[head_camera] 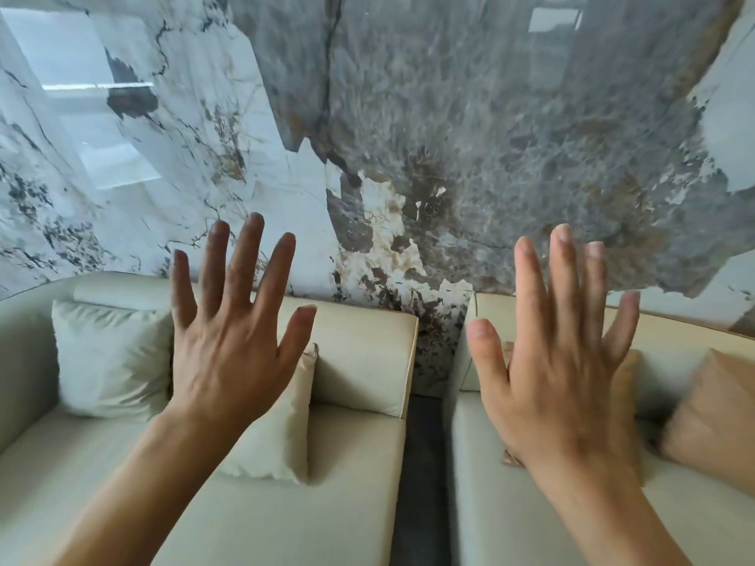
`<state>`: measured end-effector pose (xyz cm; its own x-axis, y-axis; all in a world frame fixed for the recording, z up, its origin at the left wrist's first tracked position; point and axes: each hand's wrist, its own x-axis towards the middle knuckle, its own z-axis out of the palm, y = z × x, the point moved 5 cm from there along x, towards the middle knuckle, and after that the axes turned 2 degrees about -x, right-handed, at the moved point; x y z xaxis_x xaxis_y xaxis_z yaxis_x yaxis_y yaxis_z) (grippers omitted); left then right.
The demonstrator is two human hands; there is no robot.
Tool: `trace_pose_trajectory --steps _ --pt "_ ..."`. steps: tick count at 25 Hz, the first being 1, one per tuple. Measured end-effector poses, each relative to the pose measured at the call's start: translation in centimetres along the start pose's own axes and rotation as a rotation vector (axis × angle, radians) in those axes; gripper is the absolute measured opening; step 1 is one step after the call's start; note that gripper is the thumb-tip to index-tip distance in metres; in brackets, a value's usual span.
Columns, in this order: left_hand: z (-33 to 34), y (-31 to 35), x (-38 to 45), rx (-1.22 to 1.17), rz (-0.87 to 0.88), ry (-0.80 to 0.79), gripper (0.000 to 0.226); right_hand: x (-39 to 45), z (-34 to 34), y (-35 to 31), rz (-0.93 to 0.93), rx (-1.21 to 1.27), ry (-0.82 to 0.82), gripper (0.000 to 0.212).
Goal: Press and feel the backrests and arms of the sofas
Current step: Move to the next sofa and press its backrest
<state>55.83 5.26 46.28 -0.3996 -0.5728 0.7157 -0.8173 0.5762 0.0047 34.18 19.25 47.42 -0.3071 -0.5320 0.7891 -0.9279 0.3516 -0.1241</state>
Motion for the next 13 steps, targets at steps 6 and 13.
trace_pose_trajectory --steps 6,13 --pt "5.4 -10.3 3.1 -0.122 0.036 -0.019 0.065 2.3 5.2 -9.9 0.024 -0.149 -0.050 0.068" --pt "15.5 -13.6 4.4 -0.155 0.058 -0.056 0.066 3.4 14.8 -10.2 0.060 -0.196 -0.142 0.068"
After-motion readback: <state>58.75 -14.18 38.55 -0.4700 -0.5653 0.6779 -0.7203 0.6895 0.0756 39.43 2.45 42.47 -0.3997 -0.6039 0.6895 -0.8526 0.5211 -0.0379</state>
